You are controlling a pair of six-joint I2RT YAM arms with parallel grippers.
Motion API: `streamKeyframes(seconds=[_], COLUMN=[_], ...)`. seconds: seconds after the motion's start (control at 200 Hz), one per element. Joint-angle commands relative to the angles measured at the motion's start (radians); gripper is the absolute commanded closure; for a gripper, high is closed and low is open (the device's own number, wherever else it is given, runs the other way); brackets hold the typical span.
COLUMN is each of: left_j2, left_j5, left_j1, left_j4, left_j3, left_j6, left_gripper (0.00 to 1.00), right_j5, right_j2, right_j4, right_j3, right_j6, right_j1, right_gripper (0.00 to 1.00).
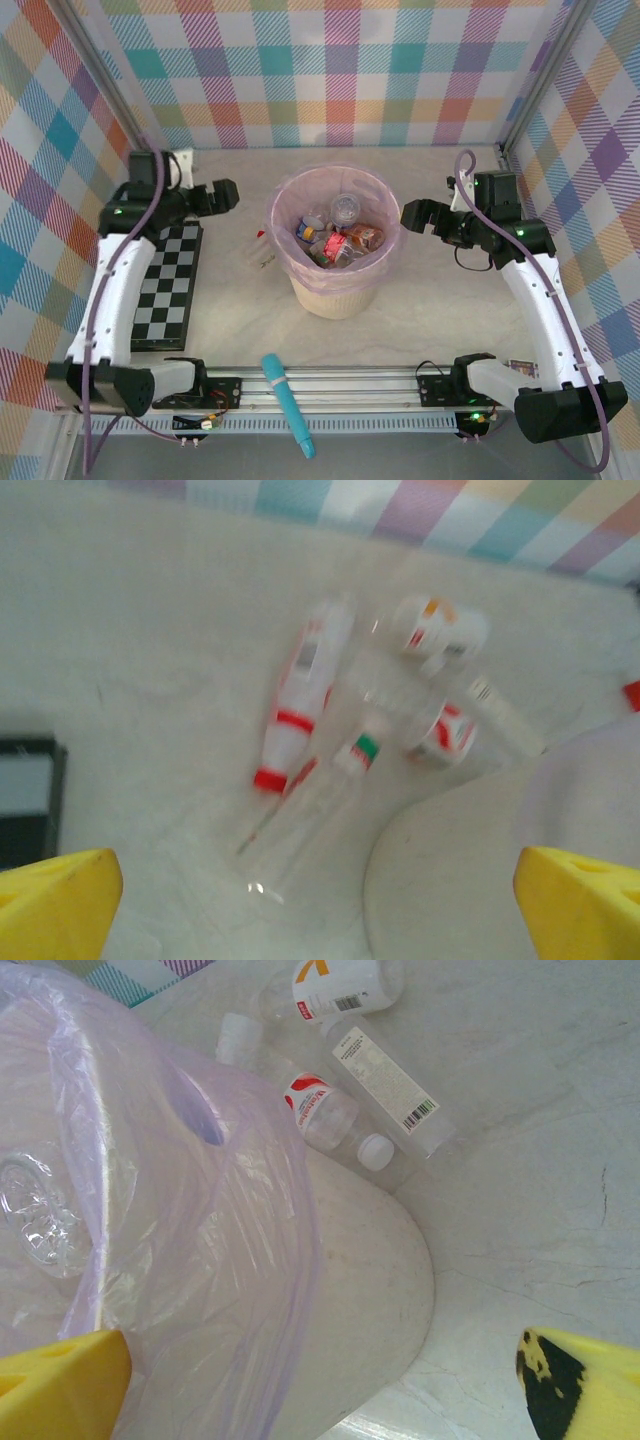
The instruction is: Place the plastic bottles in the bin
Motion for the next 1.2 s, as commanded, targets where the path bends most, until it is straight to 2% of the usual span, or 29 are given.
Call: streamKeyframes(seconds=[0.0, 0.11, 0.21, 0.495, 0.62, 0.87, 0.985, 1.195], left_j2=[0.008, 0.049, 0.106, 0.341, 0.405, 0.508, 0.522, 0.504], left_j5=[0.067, 0.080, 0.053, -0.066, -0.106, -0.131, -0.135, -0.124], left_j1=[0.009, 0.001, -0.046, -0.187, -0.210, -0.214, -0.214, -0.214], left_j4=[0.153, 0.259, 0.291, 0.286, 0.331, 0.363, 0.366, 0.360], left_j3=[-0.126, -0.245, -0.284, -0.215, -0.222, -0.221, -0.231, -0.240], left_j6=[-0.092, -0.114, -0.089, 0.033, 0.077, 0.077, 0.080, 0.081], left_gripper=[0.02, 0.03, 0.03, 0.00, 0.00, 0.00, 0.06, 0.22], right_j5=[-0.031, -0.039, -0.036, -0.024, -0.003, 0.002, 0.005, 0.005], right_j2=[0.005, 0.007, 0.012, 0.010, 0.005, 0.005, 0.007, 0.011], right_j4=[0.001, 0.010, 0.009, 0.001, -0.023, -0.028, -0.030, -0.022], right_j3=[0.033, 0.027, 0.027, 0.025, 0.028, 0.032, 0.030, 0.032], right_j6=[-0.018, -0.012, -0.012, -0.007, -0.013, -0.013, -0.013, -0.005], right_j1=[-0.001, -0.002, -0.001, -0.001, -0.001, -0.001, -0.002, -0.002], right_gripper=[0.01, 0.01, 0.01, 0.01, 0.01, 0.02, 0.02, 0.01])
